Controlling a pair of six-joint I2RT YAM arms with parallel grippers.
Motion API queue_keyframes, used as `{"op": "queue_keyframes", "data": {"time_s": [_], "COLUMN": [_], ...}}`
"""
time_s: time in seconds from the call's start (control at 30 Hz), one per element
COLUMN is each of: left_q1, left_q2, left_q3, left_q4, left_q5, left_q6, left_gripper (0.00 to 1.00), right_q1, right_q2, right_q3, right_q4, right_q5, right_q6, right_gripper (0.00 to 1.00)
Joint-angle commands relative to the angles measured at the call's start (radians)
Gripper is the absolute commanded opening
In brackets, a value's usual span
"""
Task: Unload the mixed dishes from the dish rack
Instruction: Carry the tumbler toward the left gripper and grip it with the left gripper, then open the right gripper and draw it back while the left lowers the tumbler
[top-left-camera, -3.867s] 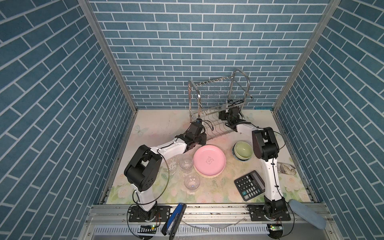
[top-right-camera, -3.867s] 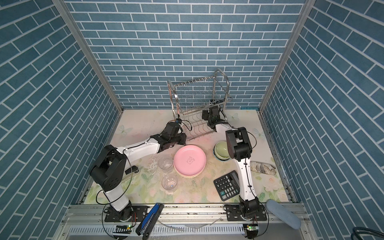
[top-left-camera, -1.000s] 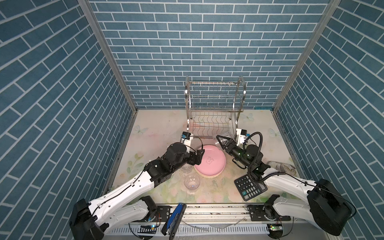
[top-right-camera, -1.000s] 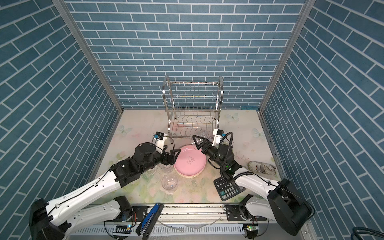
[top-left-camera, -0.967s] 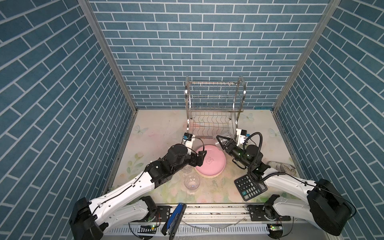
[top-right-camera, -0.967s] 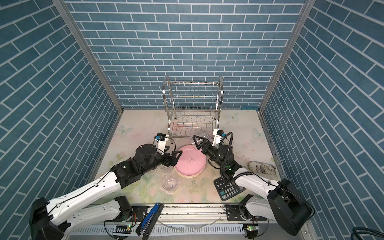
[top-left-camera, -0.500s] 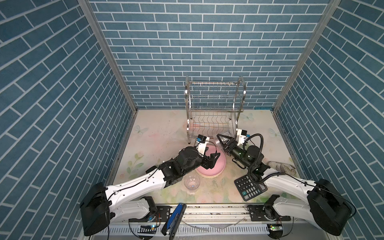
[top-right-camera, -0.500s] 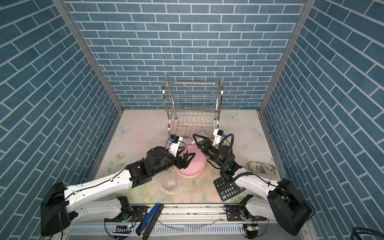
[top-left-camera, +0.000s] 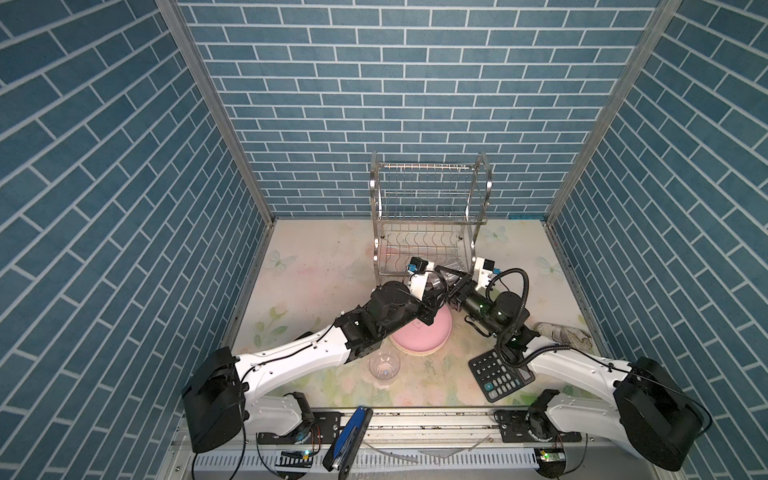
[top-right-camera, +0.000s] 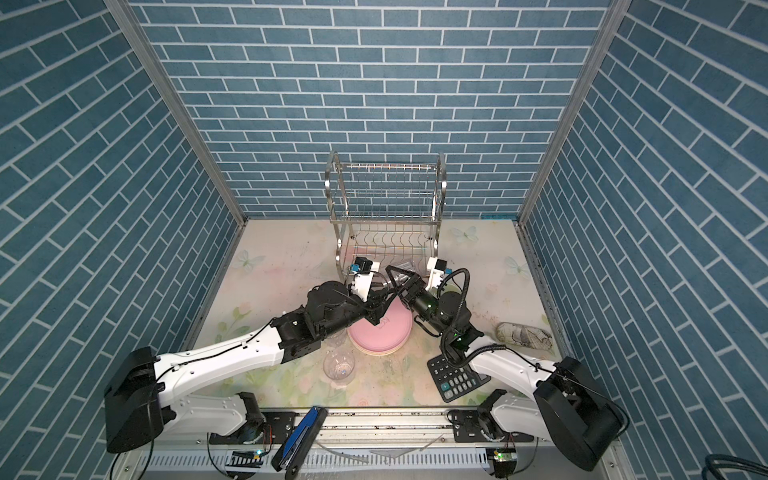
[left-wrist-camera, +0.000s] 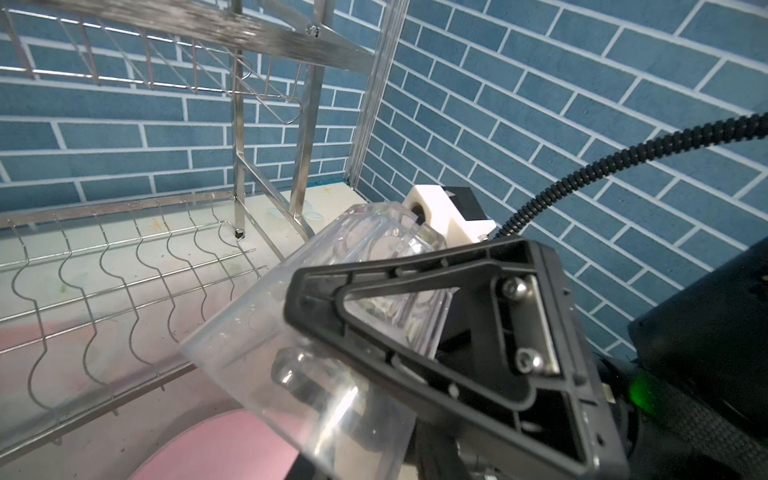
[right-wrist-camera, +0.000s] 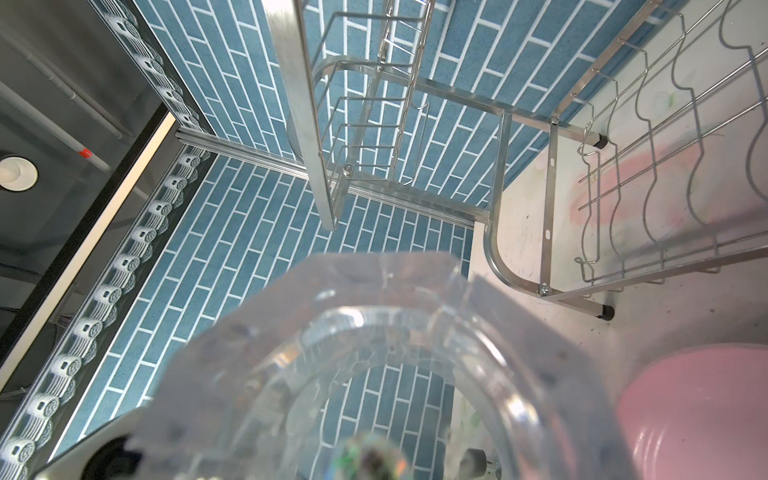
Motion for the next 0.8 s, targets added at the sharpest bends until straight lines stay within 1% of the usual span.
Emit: {"op": "queue_keyframes", "data": {"time_s": [0.0, 0.07, 0.1, 0.23, 0.3, 0.37, 0.4, 0.43, 0.5, 0.53, 0.57, 0.6, 0.67, 0.77], "left_q1": [-0.003, -0.003, -0.002, -0.004, -0.002, -0.003, -0.002, -0.003, -0.002, -0.003, -0.003, -0.003, -0.003, -0.003], "left_q2": [0.018, 0.026, 0.027, 0.022, 0.013, 0.002, -0.006, -0.011, -0.021, -0.024, -0.025, -0.025, -0.031, -0.069], "left_q3": [0.028, 0.026, 0.029, 0.045, 0.046, 0.046, 0.048, 0.049, 0.063, 0.082, 0.104, 0.137, 0.195, 0.238], "left_q4": [0.091, 0.122, 0.13, 0.126, 0.117, 0.102, 0.091, 0.081, 0.041, 0.001, -0.049, -0.124, -0.262, -0.396], "left_q5": [0.016, 0.025, 0.028, 0.036, 0.035, 0.027, 0.02, 0.016, 0.014, 0.012, 0.005, -0.006, -0.013, 0.001], "left_q6": [-0.008, -0.019, -0.024, -0.03, -0.027, -0.024, -0.023, -0.022, -0.023, -0.024, -0.027, -0.029, -0.017, -0.001], "left_gripper": [0.3, 0.26, 0.22, 0.0, 0.0, 0.0, 0.0, 0.0, 0.0, 0.0, 0.0, 0.0, 0.0, 0.0], "right_q1": [0.004, 0.005, 0.005, 0.005, 0.006, 0.006, 0.006, 0.006, 0.006, 0.007, 0.004, 0.005, 0.004, 0.004], "right_q2": [0.038, 0.07, 0.087, 0.13, 0.132, 0.131, 0.131, 0.132, 0.132, 0.131, 0.129, 0.123, 0.1, 0.043], "right_q3": [0.007, 0.019, 0.026, 0.032, 0.032, 0.031, 0.03, 0.028, 0.025, 0.025, 0.025, 0.028, 0.034, 0.025], "right_q4": [0.146, 0.184, 0.199, 0.248, 0.246, 0.234, 0.232, 0.233, 0.232, 0.228, 0.22, 0.194, 0.131, 0.056], "right_q5": [-0.024, -0.036, -0.043, -0.049, -0.046, -0.042, -0.041, -0.041, -0.039, -0.038, -0.037, -0.037, -0.031, -0.002], "right_q6": [0.07, 0.094, 0.106, 0.13, 0.13, 0.128, 0.128, 0.127, 0.125, 0.12, 0.11, 0.097, 0.056, -0.011], "right_gripper": [0.11, 0.11, 0.11, 0.1, 0.13, 0.17, 0.23, 0.33, 0.59, 0.68, 0.82, 0.99, 0.99, 0.99]}}
